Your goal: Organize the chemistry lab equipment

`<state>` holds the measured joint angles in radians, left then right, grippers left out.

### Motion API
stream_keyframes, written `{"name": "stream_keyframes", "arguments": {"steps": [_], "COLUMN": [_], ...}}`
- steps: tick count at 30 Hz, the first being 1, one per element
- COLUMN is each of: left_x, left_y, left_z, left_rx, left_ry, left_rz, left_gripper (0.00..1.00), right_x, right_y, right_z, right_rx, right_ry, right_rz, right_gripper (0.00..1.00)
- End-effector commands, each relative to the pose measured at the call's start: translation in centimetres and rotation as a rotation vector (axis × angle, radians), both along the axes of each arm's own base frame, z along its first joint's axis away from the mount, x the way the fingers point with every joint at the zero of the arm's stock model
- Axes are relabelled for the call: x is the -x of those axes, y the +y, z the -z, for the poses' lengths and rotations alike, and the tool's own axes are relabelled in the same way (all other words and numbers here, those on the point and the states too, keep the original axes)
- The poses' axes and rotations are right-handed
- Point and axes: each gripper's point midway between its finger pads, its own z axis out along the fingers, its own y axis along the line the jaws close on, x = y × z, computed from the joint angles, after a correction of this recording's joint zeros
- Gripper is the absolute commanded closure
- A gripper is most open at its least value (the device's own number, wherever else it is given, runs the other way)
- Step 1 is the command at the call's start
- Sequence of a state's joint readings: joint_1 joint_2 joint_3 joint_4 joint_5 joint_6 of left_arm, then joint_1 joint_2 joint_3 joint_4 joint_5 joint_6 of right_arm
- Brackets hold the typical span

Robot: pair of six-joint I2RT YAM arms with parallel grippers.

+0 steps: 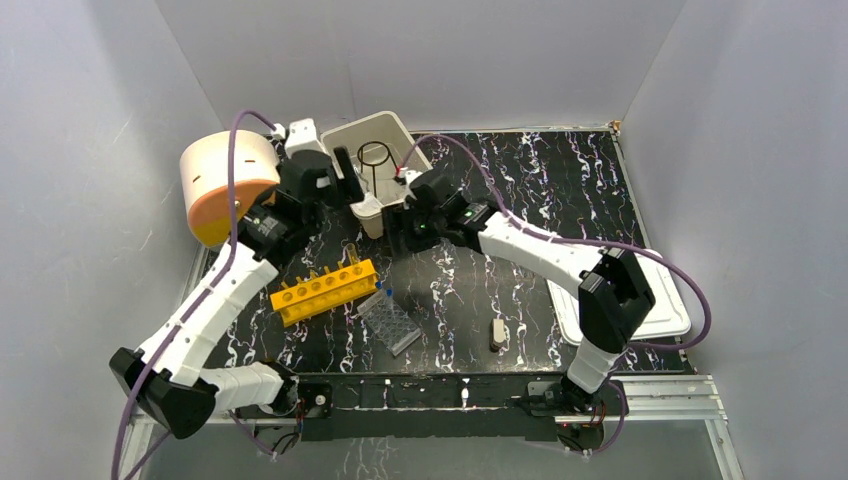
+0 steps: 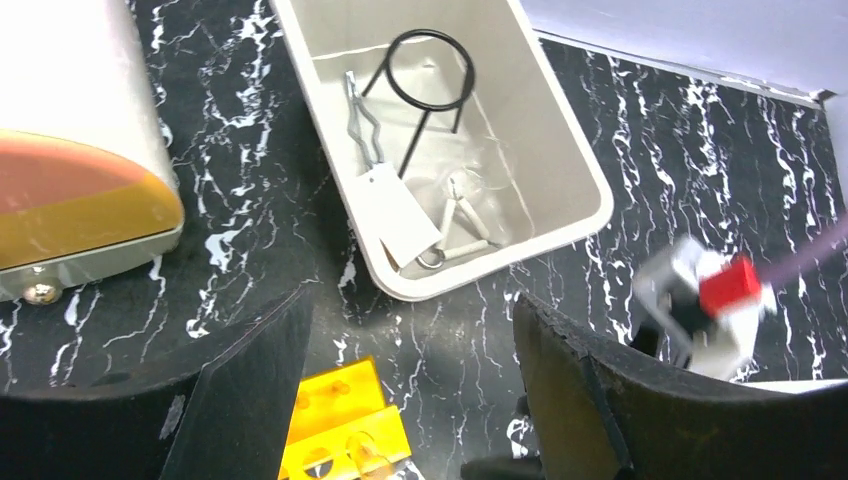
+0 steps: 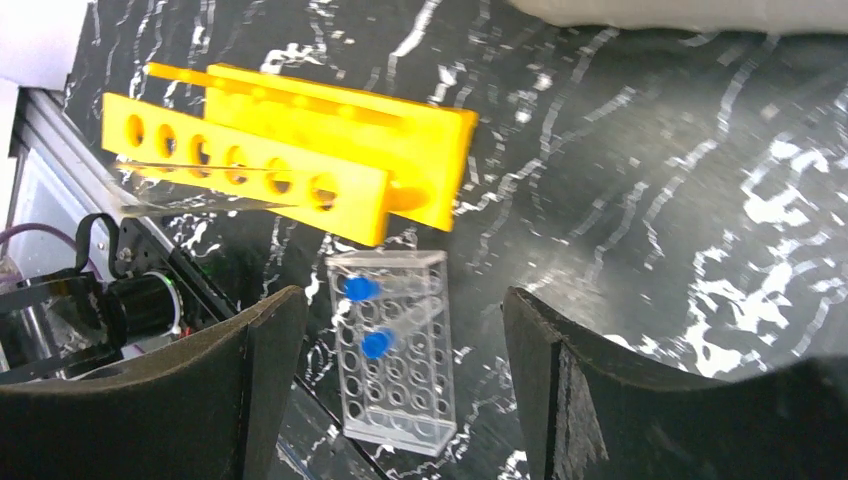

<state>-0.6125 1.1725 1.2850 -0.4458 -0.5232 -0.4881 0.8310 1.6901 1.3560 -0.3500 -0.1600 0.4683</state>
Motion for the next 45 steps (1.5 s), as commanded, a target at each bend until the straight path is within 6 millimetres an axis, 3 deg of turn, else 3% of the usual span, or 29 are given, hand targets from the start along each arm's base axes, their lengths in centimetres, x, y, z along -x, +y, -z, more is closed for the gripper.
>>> {"name": "stream_keyframes", "arguments": {"steps": [1,8,12,20,32,45], "left_x": [-0.6,-1.6,-1.9,-1.9,-1.6,-1.4], "left_y": [2.2,4.0,4.4,4.9,5.0,5.3], "left_z": [-0.6,-1.6,-1.5,-0.7,0.2,0.7], "left_rx": [0.023,0.072,0.089,0.098,0.102,0.1], "left_ry": [0.085,0.121,0.126,0.142,0.158,0.163], "left_rz": [0.011,0.002,-0.003,-0.014,-0.017,-0.023], "left_gripper": [0.29,0.28,0.28,0.28,0.28,0.28], "right_x": [0.6,1.3,2.3,4.0,3.5,3.2], "right_y": [3.0,3.7,4.4,5.7,5.9,4.5], "right_z": [-2.2,-0.6,0.1,1.5,3.5,3.8], "right_rx": [0.019,0.17,0.211,0.251,0.308,0.363], "right_ry": [-0.113,-0.179,-0.21,-0.208,-0.175,-0.176], "right_rz": [-0.046,-0.039,-0.097,-0.163,-0.095,-0.05], "right_gripper": [0.2,0.22,0.35,0.28,0.28,0.42]}}
